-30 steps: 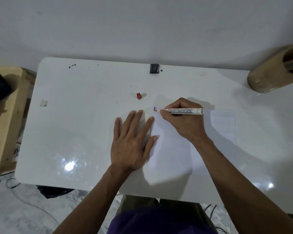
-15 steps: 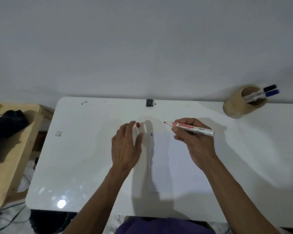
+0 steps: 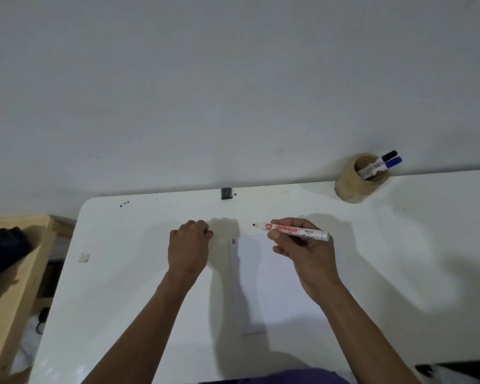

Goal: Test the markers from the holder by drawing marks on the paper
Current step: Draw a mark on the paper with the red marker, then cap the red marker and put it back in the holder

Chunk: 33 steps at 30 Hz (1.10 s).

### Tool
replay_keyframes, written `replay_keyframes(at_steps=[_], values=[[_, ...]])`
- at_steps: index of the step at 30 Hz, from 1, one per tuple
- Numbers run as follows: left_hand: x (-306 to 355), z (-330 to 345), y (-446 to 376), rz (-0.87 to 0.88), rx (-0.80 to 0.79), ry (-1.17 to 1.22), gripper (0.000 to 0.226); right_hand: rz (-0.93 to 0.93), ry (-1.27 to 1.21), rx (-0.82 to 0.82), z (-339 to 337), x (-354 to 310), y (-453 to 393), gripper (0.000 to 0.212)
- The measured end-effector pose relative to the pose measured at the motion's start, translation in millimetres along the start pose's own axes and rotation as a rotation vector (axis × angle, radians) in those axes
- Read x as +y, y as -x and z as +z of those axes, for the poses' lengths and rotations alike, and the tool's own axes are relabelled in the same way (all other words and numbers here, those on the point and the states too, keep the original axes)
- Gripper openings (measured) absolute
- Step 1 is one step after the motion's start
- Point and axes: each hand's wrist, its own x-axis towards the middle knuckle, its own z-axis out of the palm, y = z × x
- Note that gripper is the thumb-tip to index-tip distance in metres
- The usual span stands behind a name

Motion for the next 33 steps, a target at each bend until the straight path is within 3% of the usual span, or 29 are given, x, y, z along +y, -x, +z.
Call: replay_keyframes(at_steps=[6,11,18,33], values=[[19,-40,48,-0.148,0.055,0.83,0.006,-0.11,0.011,0.013,20,-18,20,0.008],[32,-59,88,-0.174,0.053,1.168,0.01,-0.203,0.088,-0.002,40,-26,48,0.02],[30,-66,118,-0.167,0.006,1.268,0.013,-0.199,0.113,-0.015,48,-16,78,0.028],[53,-59,121,-0.08,-0.124,1.257,0.01,-0.203,0.138,-0.01,21,-15,87,0.013]])
